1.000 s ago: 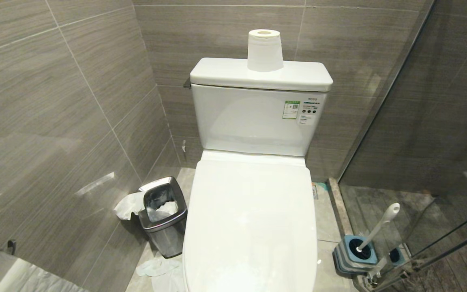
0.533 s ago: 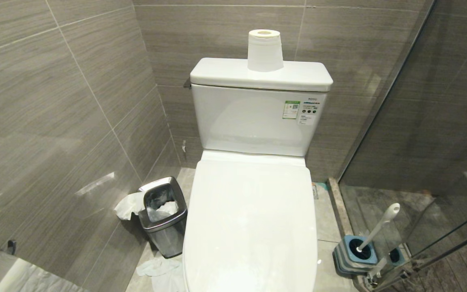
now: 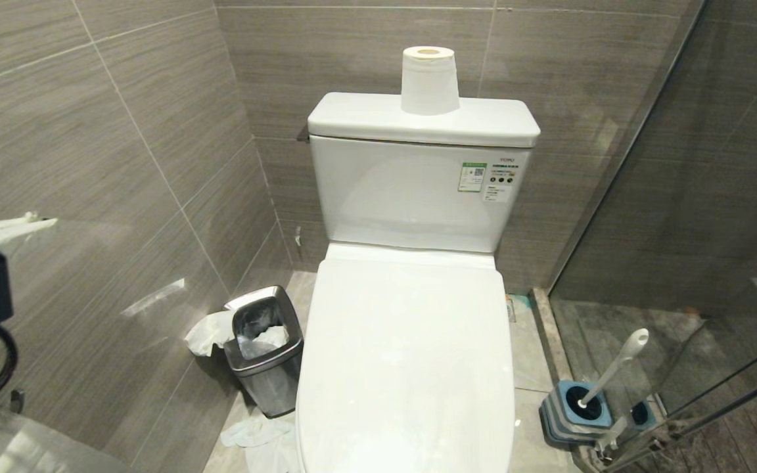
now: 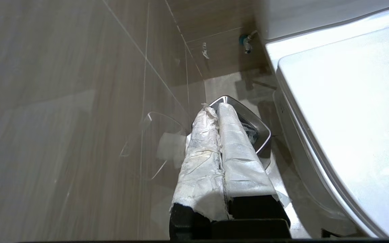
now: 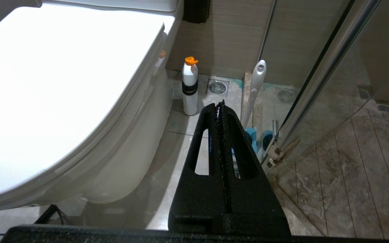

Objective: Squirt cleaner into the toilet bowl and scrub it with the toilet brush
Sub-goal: Use the left hand to lift the toilet lid slightly

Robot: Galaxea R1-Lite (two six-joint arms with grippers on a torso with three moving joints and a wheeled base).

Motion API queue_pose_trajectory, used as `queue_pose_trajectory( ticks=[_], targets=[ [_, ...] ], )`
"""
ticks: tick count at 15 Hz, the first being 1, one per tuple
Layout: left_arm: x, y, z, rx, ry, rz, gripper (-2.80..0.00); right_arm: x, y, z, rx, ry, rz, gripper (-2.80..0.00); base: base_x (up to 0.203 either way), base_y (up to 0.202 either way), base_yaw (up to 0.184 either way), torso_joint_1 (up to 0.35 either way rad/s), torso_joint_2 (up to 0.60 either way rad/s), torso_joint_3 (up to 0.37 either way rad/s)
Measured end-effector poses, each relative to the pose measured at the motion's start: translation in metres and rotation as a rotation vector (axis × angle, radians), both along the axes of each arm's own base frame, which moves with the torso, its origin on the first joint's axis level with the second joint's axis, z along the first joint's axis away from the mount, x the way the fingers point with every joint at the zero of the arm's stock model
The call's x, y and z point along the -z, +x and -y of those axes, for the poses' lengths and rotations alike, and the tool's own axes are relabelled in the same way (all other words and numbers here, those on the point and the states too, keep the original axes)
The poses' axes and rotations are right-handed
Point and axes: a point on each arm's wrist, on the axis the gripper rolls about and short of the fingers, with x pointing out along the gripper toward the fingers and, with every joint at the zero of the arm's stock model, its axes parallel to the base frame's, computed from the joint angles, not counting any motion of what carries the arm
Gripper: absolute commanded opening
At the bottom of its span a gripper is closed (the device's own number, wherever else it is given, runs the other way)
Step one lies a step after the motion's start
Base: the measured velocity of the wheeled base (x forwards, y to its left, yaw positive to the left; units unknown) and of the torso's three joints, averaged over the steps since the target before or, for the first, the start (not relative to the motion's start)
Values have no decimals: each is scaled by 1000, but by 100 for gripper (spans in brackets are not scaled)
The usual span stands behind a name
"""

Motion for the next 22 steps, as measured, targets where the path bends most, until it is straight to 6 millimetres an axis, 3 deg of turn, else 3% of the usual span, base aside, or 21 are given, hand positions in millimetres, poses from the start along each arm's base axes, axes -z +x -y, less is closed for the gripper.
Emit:
queue_pose_trajectory(
  ticks=[5,7,10,13,17,22],
  targets=[
    [8,99,5,5,11,-127,-280,0,0,0,-1,0,0,-280,0,0,0,0,0,0],
    [21,123,3,20,7,-218,-280,0,0,0,0,0,0,-280,0,0,0,0,0,0],
    [44,136,0,127,-61,-405,-280,0,0,0,0,0,0,-280,0,0,0,0,0,0],
    [61,142,2,254,-257,-544,-280,0,0,0,0,0,0,-280,0,0,0,0,0,0],
    [81,167,15,284,-512,-623,-280,0,0,0,0,0,0,-280,0,0,0,0,0,0],
    [113,191,22,279,-580,-714,-280,0,0,0,0,0,0,-280,0,0,0,0,0,0]
  ],
)
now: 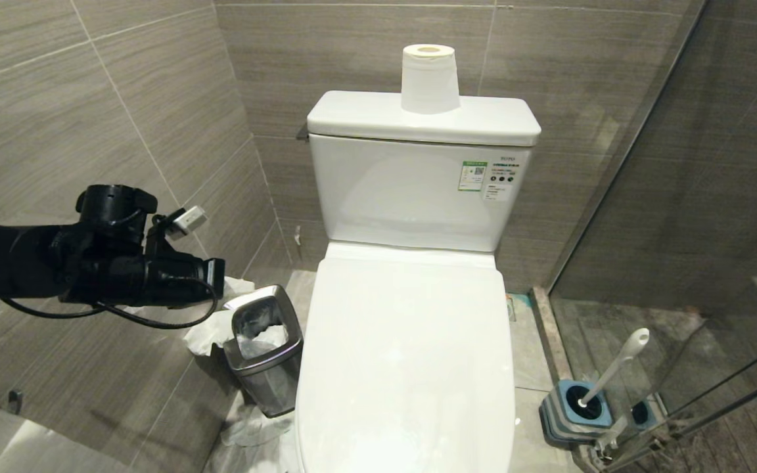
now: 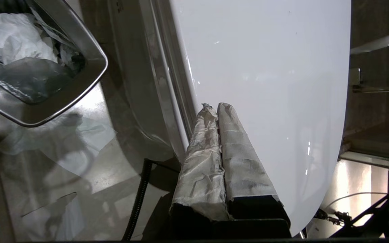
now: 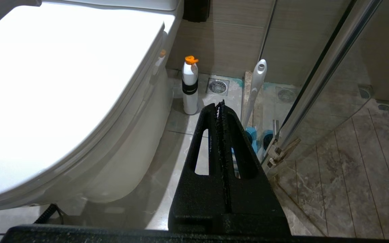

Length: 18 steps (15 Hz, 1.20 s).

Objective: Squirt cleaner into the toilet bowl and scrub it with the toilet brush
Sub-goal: Use the left hand to lift the toilet lid slightly

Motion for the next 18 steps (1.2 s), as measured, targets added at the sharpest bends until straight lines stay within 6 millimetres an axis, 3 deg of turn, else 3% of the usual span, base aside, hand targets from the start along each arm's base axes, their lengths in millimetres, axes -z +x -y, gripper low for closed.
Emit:
queue_pose_trajectory(
  ticks=[9,18],
  targets=[
    [24,23,3,-3,-129,-56,-280,0,0,0,-1,0,0,-280,0,0,0,0,0,0],
    [34,28,0,-49,-166,-114,-280,0,0,0,0,0,0,-280,0,0,0,0,0,-3]
  ],
)
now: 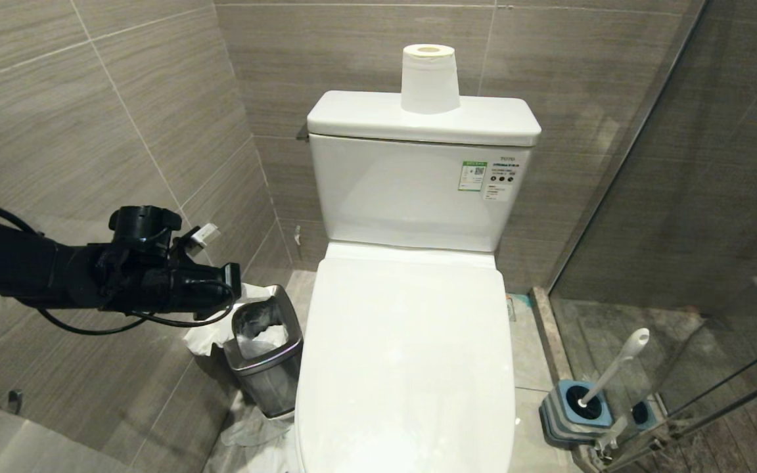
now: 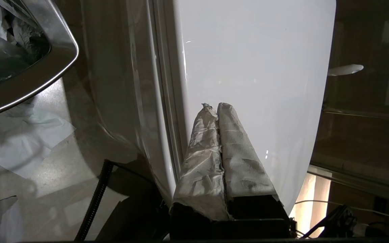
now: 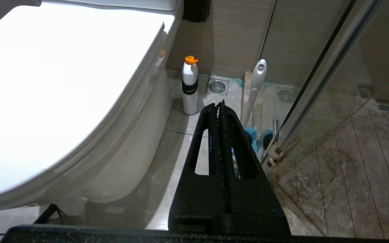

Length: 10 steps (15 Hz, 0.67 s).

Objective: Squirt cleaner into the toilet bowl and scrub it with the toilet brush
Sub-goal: Use the left hand to lift the toilet lid slightly

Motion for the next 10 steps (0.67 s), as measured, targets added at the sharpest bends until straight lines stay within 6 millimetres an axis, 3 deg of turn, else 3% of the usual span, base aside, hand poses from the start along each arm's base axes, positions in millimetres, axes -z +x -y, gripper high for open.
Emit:
queue_pose_trajectory(
  ticks=[10],
  targets=[
    [2,1,-7,-31,-12,-18,-280,0,0,0,-1,0,0,-280,0,0,0,1,3,-178]
  ],
)
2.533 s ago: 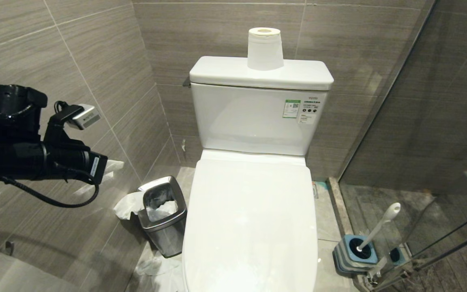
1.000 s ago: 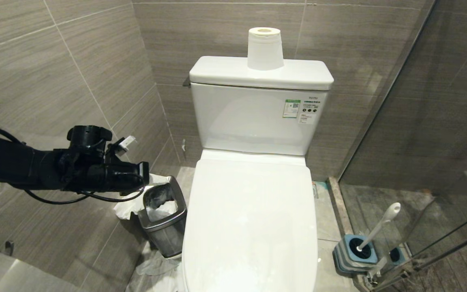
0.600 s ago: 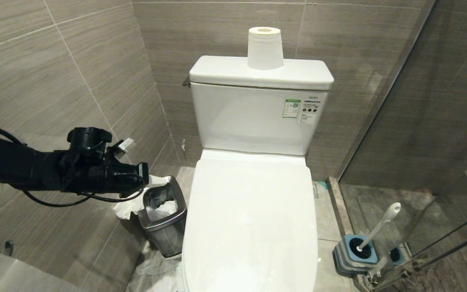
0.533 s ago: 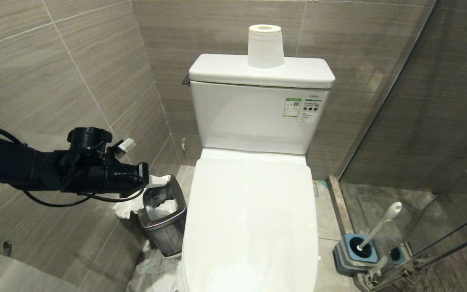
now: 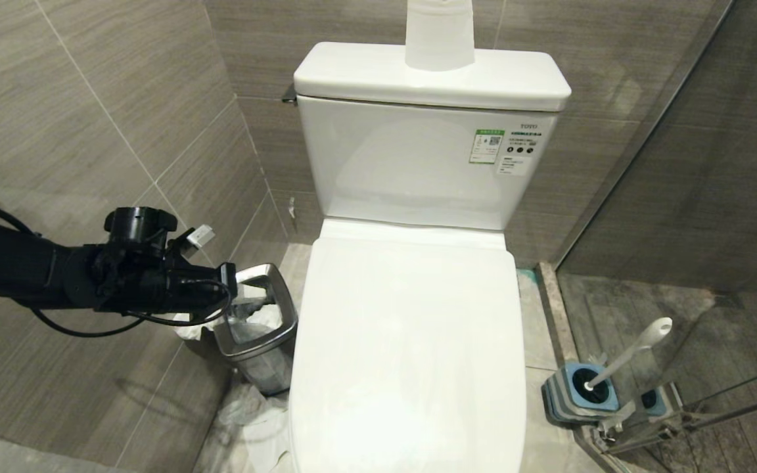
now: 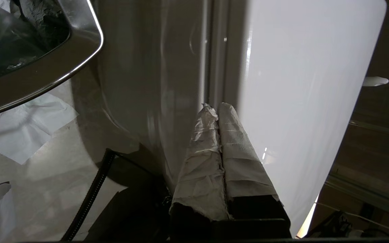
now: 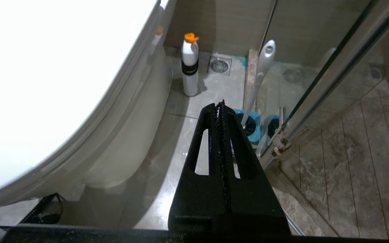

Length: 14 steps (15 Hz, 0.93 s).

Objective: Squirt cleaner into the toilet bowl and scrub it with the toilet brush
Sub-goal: Use the left hand to lift the toilet lid slightly

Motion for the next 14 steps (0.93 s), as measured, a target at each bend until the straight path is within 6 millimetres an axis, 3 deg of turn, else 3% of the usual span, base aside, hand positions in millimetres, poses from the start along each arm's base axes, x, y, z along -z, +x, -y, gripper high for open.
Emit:
queue_pose_trajectory(
  ticks=[5,9,14],
  targets=[
    [2,2,-9,-17,-8,-5,-280,0,0,0,1,0,0,-280,0,0,0,4,0,-189],
    [2,3,-11,0,-30,4,-280,0,0,0,1,0,0,-280,0,0,0,2,3,-38],
    [10,-13,-28,197,-271,-37,-280,0,0,0,1,0,0,-280,0,0,0,0,0,0]
  ],
)
